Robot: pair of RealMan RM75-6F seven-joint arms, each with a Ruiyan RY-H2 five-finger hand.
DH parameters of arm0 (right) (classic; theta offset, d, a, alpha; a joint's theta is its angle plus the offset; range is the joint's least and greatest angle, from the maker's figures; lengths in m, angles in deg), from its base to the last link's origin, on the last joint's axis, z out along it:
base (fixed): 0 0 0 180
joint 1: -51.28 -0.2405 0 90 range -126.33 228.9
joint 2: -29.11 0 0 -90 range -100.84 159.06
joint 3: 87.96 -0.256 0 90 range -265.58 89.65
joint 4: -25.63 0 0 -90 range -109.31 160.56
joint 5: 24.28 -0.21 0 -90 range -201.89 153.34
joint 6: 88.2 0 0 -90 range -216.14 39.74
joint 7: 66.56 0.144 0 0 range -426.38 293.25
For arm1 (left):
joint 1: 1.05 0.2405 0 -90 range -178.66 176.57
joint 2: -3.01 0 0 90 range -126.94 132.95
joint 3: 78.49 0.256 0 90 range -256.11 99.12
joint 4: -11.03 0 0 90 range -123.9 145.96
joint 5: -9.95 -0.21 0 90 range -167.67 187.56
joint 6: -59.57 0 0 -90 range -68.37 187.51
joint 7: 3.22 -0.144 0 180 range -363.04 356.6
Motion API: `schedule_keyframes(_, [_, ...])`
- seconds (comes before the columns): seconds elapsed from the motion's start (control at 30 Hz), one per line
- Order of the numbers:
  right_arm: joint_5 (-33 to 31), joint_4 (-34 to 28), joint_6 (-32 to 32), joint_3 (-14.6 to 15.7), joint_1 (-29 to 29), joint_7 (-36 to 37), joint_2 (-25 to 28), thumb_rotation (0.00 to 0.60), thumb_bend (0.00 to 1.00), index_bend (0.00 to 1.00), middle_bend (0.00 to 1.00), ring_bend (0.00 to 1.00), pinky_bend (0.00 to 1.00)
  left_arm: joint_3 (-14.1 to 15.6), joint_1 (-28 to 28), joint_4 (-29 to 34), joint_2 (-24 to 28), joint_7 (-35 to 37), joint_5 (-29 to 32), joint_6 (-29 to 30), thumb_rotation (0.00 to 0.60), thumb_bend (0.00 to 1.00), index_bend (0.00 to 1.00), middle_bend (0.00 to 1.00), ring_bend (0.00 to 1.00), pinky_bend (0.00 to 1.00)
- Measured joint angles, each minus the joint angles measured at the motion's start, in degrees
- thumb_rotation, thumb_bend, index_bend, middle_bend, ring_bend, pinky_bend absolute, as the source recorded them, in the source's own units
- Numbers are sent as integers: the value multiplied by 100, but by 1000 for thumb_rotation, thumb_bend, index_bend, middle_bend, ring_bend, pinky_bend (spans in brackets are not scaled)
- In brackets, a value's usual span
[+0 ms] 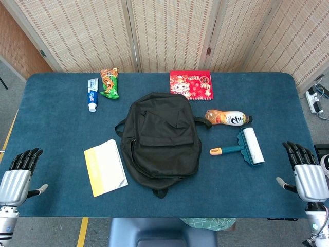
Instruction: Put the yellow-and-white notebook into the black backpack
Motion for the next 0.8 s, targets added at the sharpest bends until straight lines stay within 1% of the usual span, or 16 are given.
schedule_keyframes(0.3, [14, -20, -119, -47, 23, -1, 55, 600, 51, 0, 105, 100, 125, -14, 47, -228, -144, 161, -129, 235, 600, 155, 136, 138, 124, 144])
schedule_keyframes(0.47, [-1, -47, -187, -111, 36, 24, 139, 600, 52, 0, 105, 100, 124, 31, 4, -340, -172, 254, -260, 198, 600, 172, 138, 138, 123, 144])
schedule_keyframes(0.67, [-11, -72, -149, -134, 10, 139, 167, 600, 50, 0, 106, 101, 125, 113, -156, -618, -322, 470, -591, 117, 600, 228, 152, 139, 129, 144])
schedule_keyframes(0.8, [11, -54, -102, -117, -15, 166, 147, 600, 52, 0, 106, 102, 124, 229, -364, -966, -524, 607, -942, -35, 600, 246, 152, 142, 133, 146])
